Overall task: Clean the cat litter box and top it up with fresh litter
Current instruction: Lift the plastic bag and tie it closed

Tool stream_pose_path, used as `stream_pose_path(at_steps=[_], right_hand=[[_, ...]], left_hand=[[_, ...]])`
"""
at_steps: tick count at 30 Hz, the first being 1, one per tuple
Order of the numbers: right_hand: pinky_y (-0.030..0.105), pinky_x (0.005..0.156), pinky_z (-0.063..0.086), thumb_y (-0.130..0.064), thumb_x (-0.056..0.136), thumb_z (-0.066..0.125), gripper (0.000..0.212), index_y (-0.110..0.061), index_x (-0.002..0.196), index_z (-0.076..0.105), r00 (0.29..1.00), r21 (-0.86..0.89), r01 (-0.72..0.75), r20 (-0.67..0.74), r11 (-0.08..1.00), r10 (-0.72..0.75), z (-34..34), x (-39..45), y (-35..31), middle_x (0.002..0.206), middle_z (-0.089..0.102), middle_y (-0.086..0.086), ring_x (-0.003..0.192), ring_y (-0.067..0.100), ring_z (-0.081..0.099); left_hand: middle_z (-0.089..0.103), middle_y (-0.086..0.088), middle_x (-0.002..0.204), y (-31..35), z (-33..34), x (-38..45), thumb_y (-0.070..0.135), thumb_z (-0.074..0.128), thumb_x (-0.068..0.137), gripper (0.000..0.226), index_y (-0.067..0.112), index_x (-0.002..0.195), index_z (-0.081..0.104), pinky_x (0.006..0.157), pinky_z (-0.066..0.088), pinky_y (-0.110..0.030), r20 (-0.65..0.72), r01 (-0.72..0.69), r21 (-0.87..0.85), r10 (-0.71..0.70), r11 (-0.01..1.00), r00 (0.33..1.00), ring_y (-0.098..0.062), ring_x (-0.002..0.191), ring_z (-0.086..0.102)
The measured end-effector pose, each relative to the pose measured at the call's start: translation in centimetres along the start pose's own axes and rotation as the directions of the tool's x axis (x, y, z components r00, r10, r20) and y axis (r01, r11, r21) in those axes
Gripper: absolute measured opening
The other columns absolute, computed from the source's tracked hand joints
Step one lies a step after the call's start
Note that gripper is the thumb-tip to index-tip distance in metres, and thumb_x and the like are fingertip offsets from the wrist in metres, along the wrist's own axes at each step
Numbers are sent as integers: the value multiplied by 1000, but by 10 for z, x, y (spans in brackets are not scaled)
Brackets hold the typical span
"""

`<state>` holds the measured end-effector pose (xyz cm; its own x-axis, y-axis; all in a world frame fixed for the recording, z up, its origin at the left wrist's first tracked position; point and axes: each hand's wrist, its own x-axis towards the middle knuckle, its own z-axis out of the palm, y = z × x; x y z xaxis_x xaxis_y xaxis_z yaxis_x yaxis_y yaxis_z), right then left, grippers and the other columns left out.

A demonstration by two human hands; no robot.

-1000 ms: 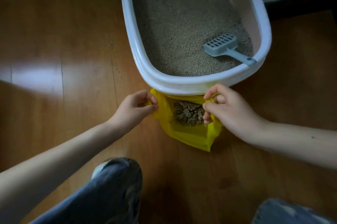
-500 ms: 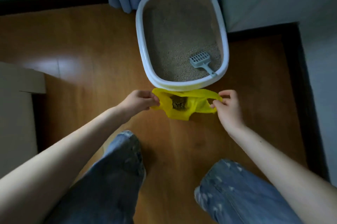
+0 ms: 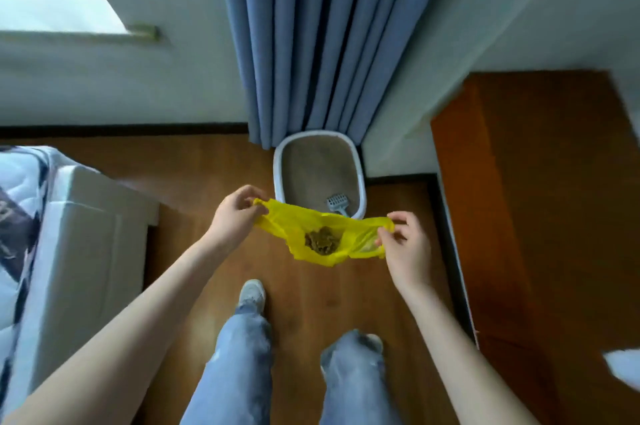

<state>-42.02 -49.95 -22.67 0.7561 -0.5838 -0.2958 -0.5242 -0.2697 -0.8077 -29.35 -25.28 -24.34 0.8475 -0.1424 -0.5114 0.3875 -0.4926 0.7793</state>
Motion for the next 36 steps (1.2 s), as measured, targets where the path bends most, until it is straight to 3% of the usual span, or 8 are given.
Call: stream_pose_path(at_steps=[2,7,11,14,19,26,30,36], right_hand=[[25,54,53,2,86,62,27,-18,103,57,998,-14,64,-6,998,-64,-25,-23,-49,76,66,2,55,4,65],[30,58,57,0,88,63,27,-18,108,58,978,62,200,53,978,-203,-64,-72,-155,82,69,4,60,15,68],[39,76,56,1,89,61,31,-18,113,59,982,430,128,72,894,-176,-72,-96,-220,96,72,16,74,21,70],[42,88,53,-3,93,57,56,-35,136,45,954,618,99,163,780,-251,-80,-105,-250,110,69,13,97,26,67],[41,78,58,-4,94,56,74,-47,146,25,880,369,373,149,851,-451,-93,-104,-268,112,68,3,87,29,68],[26,67,56,4,94,51,58,-33,139,40,846,254,510,25,822,-533,-119,-74,-266,92,69,7,65,22,65],[32,66,50,6,93,47,54,-22,139,45,898,92,395,173,914,-406,-101,-38,-243,78,64,7,61,15,55],[19,58,46,2,95,46,37,-14,128,52,881,123,407,209,905,-424,-112,-18,-259,71,65,5,53,2,56]], left_hand=[[56,-1,71,45,-23,-29,-3,58,82,24,20,80,63,55,37,-22,-1,-102,38,102,994,995,-14,64,47],[50,-5,72,123,-74,-97,2,54,87,23,20,88,68,54,33,-25,68,-260,61,256,964,964,-14,63,42],[56,-18,77,172,-106,-136,18,59,81,16,30,84,69,63,37,-31,122,-373,-41,375,927,919,-15,68,47],[67,-18,89,204,-123,-154,22,66,81,13,20,93,71,72,46,-33,151,-443,-153,463,884,873,-20,78,60],[71,-4,97,231,-129,-167,-6,58,88,26,8,107,67,75,57,-37,112,-403,-317,456,858,883,-17,78,65],[66,-6,89,235,-124,-167,-14,47,90,25,2,98,66,63,54,-24,-151,-482,-215,459,850,876,-16,66,65],[65,-11,80,212,-108,-133,-15,42,79,38,14,73,65,62,51,-30,-136,-282,40,285,959,949,-7,49,61],[63,-12,64,232,-101,-131,-13,42,75,34,11,73,66,59,46,-24,-218,-265,5,259,964,941,-18,57,58]])
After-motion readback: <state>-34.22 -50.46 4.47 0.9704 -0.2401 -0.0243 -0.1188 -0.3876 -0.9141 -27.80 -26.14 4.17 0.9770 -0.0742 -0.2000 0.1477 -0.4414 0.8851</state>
